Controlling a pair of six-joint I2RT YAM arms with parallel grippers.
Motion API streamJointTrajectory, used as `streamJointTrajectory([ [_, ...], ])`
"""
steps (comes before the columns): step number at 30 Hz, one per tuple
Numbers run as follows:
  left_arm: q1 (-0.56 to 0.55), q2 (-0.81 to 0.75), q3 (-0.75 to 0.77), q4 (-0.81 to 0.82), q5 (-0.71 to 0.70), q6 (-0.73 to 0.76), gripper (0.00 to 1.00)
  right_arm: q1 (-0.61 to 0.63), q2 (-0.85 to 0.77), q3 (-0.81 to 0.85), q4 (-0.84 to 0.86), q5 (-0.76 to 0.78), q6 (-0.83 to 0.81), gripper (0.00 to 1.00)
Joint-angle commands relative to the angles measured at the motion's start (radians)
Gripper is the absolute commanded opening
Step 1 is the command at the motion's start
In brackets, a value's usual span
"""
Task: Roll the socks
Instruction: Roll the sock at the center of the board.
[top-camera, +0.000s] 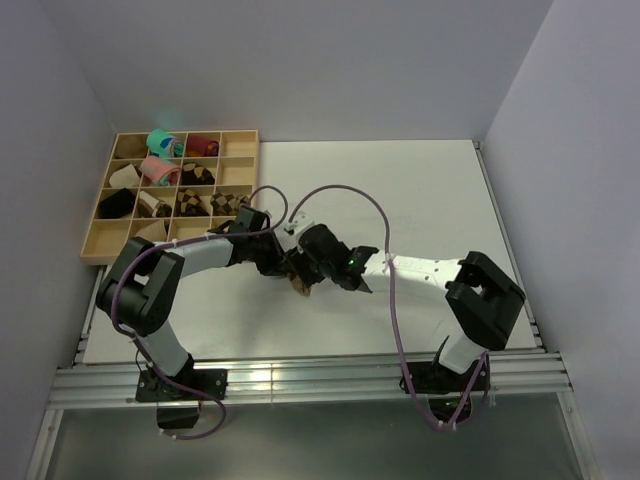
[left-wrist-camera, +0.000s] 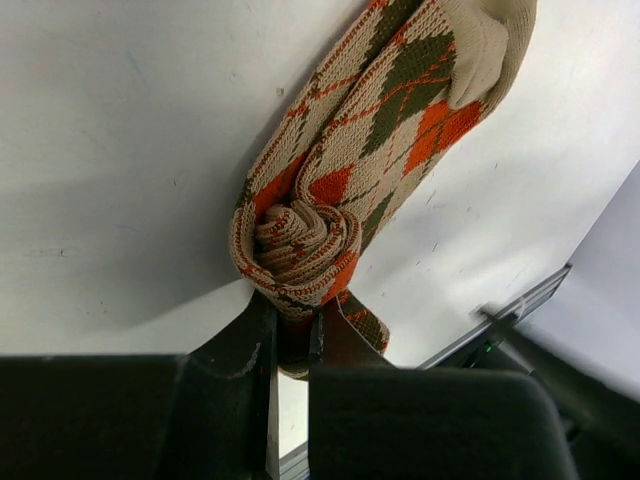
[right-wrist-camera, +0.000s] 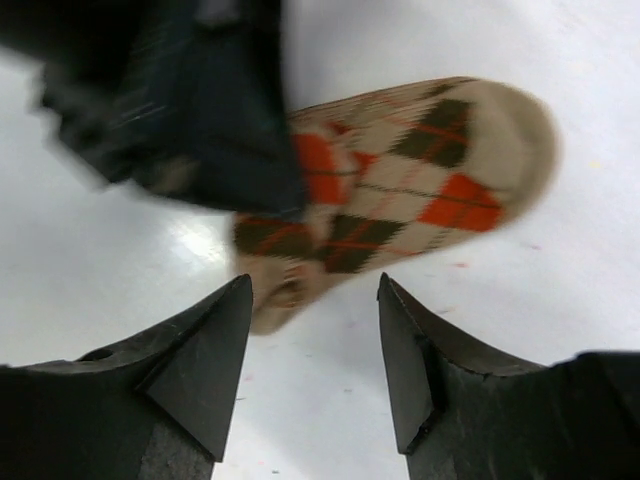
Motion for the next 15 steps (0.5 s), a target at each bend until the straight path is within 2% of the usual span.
streamJointTrajectory([
  [1,0.000,0.004,-0.037,-0.149,0.001,0.117,0.00,-0.079,0.005,0.096,-0.078,-0.061,0.062,0.59],
  [7,0.000,-0.007,-0.048,-0.157,0.042,0.174,0.01,-0.170,0.106,0.222,-0.169,-0.136,0.035,0.55],
  [15,-0.002,-0.021,-0.066,-0.152,0.087,0.206,0.01,-0.179,0.220,0.310,-0.215,-0.192,-0.026,0.49],
])
